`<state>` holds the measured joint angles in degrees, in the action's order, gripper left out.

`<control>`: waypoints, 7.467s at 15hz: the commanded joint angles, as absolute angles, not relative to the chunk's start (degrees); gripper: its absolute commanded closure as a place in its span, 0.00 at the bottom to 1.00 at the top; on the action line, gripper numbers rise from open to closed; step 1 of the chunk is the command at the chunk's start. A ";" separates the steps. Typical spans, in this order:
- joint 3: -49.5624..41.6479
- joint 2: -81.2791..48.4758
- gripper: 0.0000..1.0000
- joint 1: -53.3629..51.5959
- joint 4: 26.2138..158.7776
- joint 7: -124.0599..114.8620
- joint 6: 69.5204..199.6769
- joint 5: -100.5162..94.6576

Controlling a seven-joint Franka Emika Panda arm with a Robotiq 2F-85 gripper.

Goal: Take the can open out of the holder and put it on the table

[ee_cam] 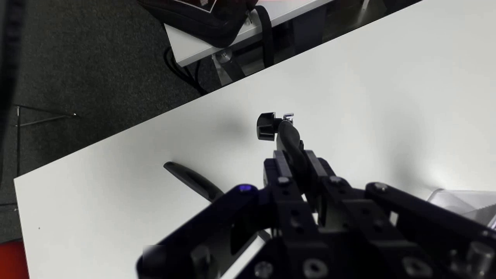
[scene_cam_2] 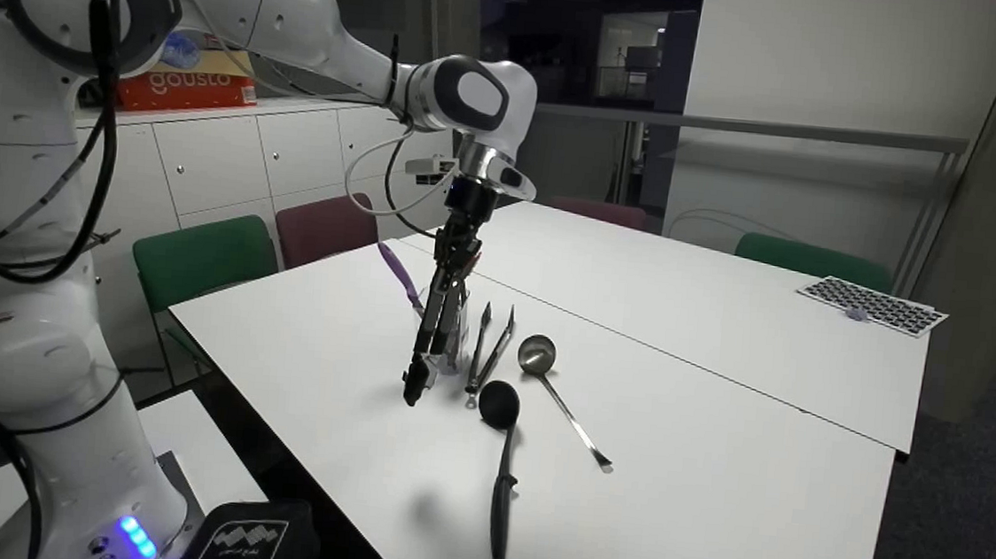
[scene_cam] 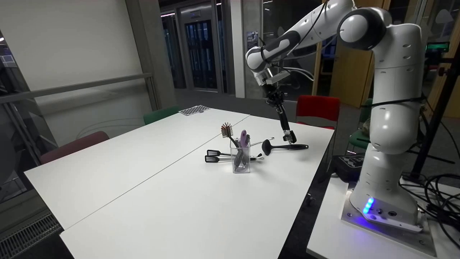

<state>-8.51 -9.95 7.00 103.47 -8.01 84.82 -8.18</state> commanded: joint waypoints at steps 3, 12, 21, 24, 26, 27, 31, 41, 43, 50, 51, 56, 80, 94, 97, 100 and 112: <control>-13.25 -18.62 0.97 11.67 93.49 -10.93 76.84 -9.53; -18.46 -30.32 0.97 17.85 80.55 -23.61 88.50 -6.08; -21.77 -37.38 0.97 14.77 75.65 -46.52 91.35 -10.49; -22.26 -38.49 0.97 12.73 73.62 -55.09 89.30 -13.82; -22.45 -39.37 0.97 11.24 71.79 -60.36 87.07 -16.50; -22.45 -39.89 0.97 10.49 70.65 -62.68 85.41 -17.94; -19.44 -41.54 0.97 11.70 65.50 -60.99 81.63 -16.44; -17.56 -54.58 0.97 15.61 47.40 -58.27 75.69 -10.72; -17.59 -57.14 0.97 15.36 44.54 -58.35 73.98 -11.12; -17.77 -64.57 0.97 15.08 35.26 -59.16 66.79 -11.75; -17.55 -65.42 0.97 15.32 34.05 -59.20 65.82 -11.43; -16.99 -67.74 0.97 15.36 30.86 -59.39 63.62 -10.11; 7.22 -72.70 0.97 34.88 21.00 -54.93 70.58 25.88; 13.10 -79.42 0.97 42.29 21.68 -50.70 68.13 30.87; 12.12 -79.56 0.97 42.55 22.17 -51.15 65.01 29.60; 10.97 -79.73 0.97 42.61 22.43 -51.50 60.91 28.36; 10.65 -79.84 0.97 42.85 20.87 -45.49 55.50 28.51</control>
<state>8.76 -80.76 42.12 21.44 -50.36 54.80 27.19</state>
